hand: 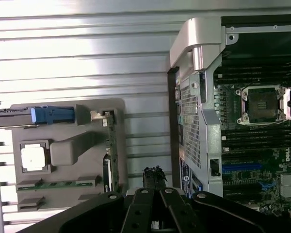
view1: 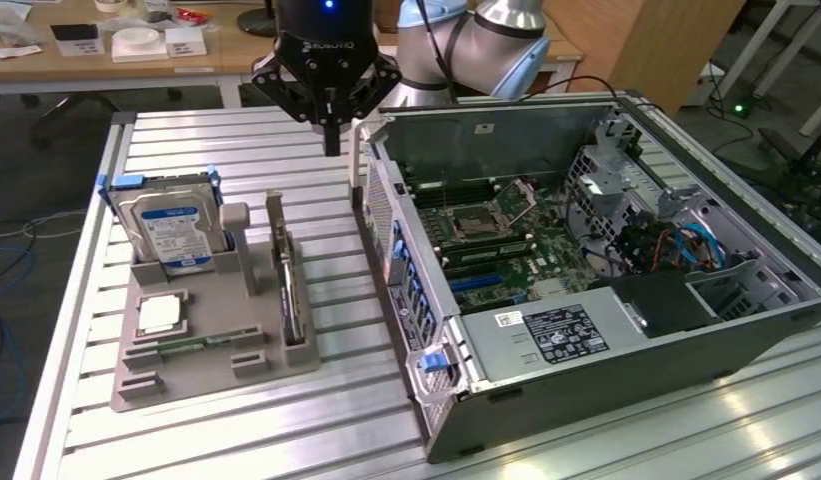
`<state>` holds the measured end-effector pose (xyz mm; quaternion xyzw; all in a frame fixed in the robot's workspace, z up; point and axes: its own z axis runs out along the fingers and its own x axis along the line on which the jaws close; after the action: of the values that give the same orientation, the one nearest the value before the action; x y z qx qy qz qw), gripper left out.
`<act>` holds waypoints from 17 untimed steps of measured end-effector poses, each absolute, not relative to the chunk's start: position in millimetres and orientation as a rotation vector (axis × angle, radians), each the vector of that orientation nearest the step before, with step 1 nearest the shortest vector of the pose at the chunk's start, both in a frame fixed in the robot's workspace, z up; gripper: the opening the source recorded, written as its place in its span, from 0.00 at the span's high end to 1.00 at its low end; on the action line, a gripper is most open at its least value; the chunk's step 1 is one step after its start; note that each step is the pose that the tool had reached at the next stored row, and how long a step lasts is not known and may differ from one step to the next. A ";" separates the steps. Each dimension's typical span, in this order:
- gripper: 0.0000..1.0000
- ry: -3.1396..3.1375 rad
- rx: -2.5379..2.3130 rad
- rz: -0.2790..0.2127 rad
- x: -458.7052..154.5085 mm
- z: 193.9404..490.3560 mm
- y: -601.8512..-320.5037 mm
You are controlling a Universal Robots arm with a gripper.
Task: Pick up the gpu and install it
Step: 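Reach for the gpu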
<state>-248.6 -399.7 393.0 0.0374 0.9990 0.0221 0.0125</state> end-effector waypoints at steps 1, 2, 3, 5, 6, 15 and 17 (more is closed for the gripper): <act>0.89 3.114 0.116 0.069 -249.8 393.0 -399.7; 0.89 3.114 0.117 0.069 -251.1 393.0 -399.7; 0.89 3.114 0.117 0.069 -252.3 392.9 -399.7; 0.89 3.114 0.117 0.069 -255.1 392.9 -399.8; 0.89 3.114 0.117 0.069 -256.4 392.9 -399.8; 0.89 3.114 0.117 0.069 -267.9 392.8 -400.2; 0.89 3.114 0.117 0.069 -270.8 392.8 -400.3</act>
<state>-270.8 -400.3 392.8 0.0374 0.9990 0.0221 0.0125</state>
